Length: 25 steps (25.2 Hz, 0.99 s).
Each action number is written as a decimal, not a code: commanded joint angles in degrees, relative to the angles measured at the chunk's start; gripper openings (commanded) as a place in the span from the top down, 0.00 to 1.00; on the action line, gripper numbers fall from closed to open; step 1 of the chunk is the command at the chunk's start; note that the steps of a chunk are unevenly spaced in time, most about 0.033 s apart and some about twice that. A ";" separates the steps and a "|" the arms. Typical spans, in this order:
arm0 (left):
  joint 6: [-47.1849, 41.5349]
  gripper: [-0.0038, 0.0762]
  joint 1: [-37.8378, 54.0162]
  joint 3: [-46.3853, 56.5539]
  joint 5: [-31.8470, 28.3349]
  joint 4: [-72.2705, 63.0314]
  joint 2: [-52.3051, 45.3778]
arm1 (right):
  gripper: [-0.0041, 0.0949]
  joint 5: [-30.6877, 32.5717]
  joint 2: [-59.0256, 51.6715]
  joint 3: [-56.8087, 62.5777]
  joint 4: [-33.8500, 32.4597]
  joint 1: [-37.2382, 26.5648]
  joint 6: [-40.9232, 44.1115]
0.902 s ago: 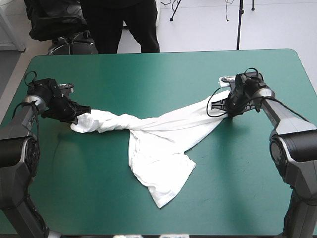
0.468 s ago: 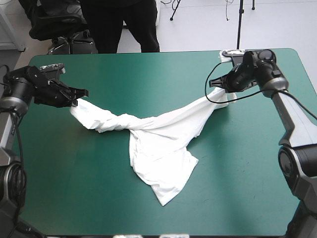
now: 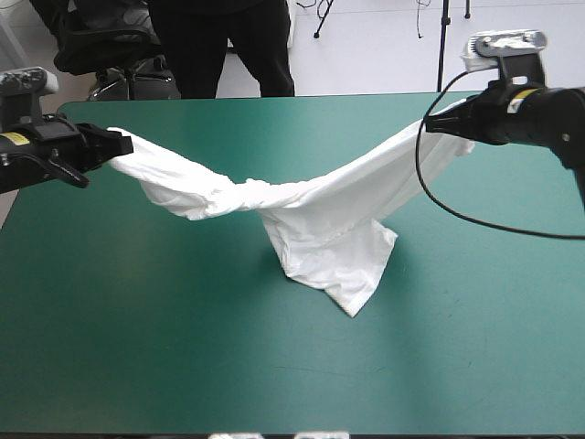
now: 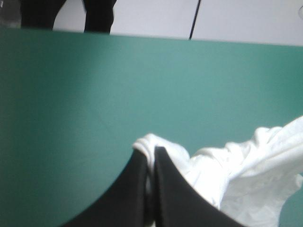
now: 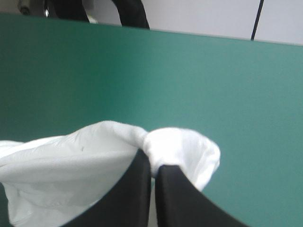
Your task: Fold the cloth
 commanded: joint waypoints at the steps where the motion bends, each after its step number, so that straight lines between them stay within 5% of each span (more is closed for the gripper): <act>1: 0.84 0.96 -0.24 -7.32 -3.42 -6.84 -4.02 | 0.98 -5.40 -8.21 -2.00 -0.35 -0.06 -0.69; 13: 1.28 0.96 -0.24 -31.97 -1.94 -11.03 -7.21 | 0.98 -7.86 -23.90 -6.51 0.74 -0.06 -0.69; 21: -3.42 0.96 -7.20 -28.25 3.98 -1.26 -13.32 | 0.98 -6.01 -28.06 -6.56 6.70 -0.06 -0.69; 25: -7.34 0.96 -11.78 -13.97 7.39 6.52 -16.22 | 0.98 -3.83 -28.06 -2.58 7.74 3.91 -0.69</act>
